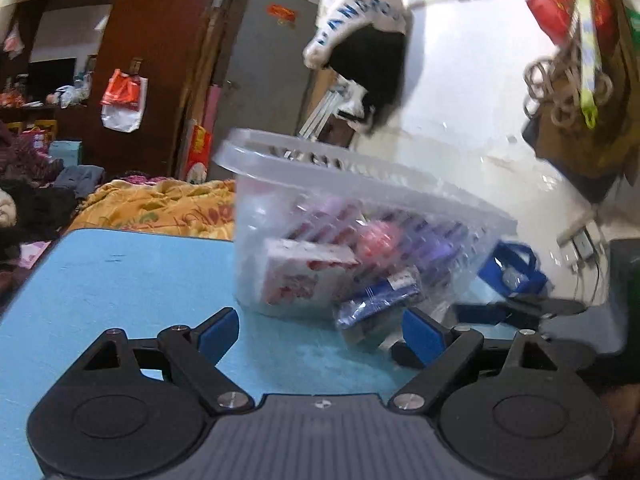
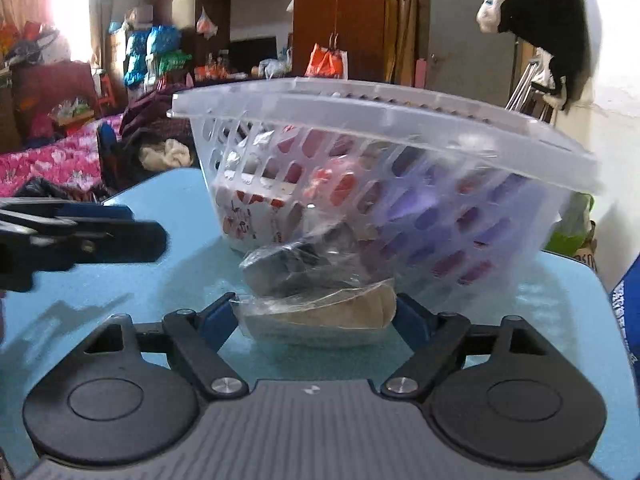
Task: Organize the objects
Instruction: 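Grasp the blue box with left tool while right tool grasps clear bag with brown item, then lift both items over the white basket and open both tools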
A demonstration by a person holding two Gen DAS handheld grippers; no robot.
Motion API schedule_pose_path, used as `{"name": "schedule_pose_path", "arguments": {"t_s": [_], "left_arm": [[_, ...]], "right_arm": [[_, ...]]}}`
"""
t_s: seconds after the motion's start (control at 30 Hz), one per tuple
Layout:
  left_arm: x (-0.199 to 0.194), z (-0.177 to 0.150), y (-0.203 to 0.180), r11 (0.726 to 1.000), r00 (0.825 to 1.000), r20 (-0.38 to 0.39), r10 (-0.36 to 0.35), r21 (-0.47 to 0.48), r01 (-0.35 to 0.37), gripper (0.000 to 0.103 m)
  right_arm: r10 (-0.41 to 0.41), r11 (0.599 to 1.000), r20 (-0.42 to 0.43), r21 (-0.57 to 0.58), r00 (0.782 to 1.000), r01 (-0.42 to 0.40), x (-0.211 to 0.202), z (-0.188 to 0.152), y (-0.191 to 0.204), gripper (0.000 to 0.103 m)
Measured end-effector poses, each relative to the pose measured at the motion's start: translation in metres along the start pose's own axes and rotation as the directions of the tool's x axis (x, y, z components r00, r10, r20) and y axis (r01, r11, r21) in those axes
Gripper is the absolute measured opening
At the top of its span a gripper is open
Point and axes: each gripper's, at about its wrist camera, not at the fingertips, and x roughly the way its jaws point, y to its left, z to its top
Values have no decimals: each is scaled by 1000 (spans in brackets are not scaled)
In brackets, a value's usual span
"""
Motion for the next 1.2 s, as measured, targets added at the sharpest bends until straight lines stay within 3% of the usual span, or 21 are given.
{"name": "schedule_pose_path", "arguments": {"t_s": [0.3, 0.57, 0.73, 0.77, 0.83, 1.0, 1.2], "left_arm": [[41, -7, -52, 997, 996, -92, 5, 82, 2, 91], [65, -2, -77, 994, 991, -119, 57, 98, -45, 91], [75, 0, -82, 993, 987, -132, 87, 96, -74, 91], [76, 0, -82, 992, 986, -137, 93, 94, -81, 89], [76, -1, -80, 991, 985, -144, 96, 101, -82, 73], [53, -4, -75, 987, 992, -78, 103, 133, -92, 73], [2, -6, -47, 989, 998, 23, 66, 131, -68, 73]], "right_arm": [[-91, 991, 88, 107, 992, 81, -48, -21, -53, 85], [-142, 980, 137, 157, 980, 120, -48, -17, -55, 85], [-130, 977, 151, 190, 980, 100, -51, -19, -61, 85], [-124, 977, 150, 190, 981, 95, -50, -19, -61, 85], [-122, 979, 150, 182, 981, 94, -50, -19, -59, 85], [-122, 982, 161, 162, 979, 95, -51, -20, -55, 85], [-36, 991, 163, 132, 986, 14, -43, -15, -32, 85]]}}
